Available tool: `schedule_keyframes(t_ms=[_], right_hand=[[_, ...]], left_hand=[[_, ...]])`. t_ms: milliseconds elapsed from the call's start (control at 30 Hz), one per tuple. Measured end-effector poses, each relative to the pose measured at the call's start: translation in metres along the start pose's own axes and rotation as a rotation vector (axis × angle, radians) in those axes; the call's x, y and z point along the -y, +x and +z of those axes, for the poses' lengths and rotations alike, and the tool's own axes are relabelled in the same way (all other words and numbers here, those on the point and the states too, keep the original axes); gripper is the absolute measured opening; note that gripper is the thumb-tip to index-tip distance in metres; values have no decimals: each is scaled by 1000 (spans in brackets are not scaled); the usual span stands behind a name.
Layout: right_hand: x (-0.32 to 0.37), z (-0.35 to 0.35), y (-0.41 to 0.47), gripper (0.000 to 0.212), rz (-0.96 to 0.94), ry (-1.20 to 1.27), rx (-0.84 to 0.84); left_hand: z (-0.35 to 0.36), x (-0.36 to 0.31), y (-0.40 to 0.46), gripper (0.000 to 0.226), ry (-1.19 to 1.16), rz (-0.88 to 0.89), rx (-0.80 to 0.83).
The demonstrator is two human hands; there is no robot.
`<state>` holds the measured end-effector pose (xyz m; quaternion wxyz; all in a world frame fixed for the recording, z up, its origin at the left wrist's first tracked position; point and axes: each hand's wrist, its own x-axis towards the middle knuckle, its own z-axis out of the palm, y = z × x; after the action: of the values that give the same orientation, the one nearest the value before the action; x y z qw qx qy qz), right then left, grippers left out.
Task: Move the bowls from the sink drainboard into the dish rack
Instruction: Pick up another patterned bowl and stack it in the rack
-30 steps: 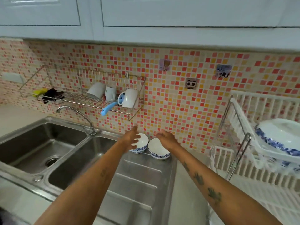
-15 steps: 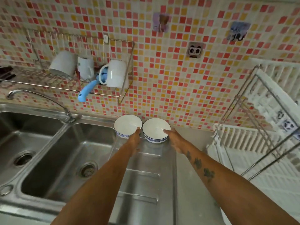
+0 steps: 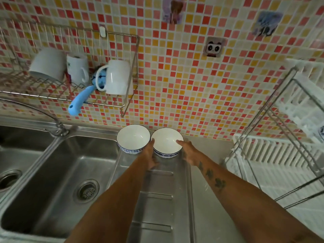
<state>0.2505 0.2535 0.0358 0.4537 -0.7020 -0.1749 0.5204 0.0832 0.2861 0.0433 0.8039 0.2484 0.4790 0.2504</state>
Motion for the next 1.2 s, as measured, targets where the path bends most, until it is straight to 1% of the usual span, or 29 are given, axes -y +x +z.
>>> schedule_keyframes(t_ms=[200, 367, 567, 667, 800, 900, 1000, 1067, 1200], right_hand=[[-3, 3, 14, 71, 26, 14, -15], [-8, 6, 24, 66, 25, 39, 4], [-14, 10, 29, 65, -62, 80, 2], [-14, 8, 28, 63, -81, 95, -6], [-11, 3, 19, 66, -88, 129, -7], [-5, -2, 4, 64, -107, 157, 18], [8, -6, -19, 60, -172, 173, 42], [19, -7, -38, 59, -236, 193, 55], [46, -11, -91, 63, -338, 194, 19]], left_hand=[[2, 1, 20, 64, -78, -16, 8], [6, 3, 31, 55, -69, -2, -54], [4, 8, 35, 61, -59, 98, -14], [2, 9, 35, 63, -29, 105, 9], [4, 10, 32, 66, 3, 125, 47], [7, 8, 19, 70, 20, 143, 61], [13, 4, 0, 71, 4, 202, 99], [18, -3, -10, 69, 40, 244, 81], [34, -20, -47, 70, 97, 322, 41]])
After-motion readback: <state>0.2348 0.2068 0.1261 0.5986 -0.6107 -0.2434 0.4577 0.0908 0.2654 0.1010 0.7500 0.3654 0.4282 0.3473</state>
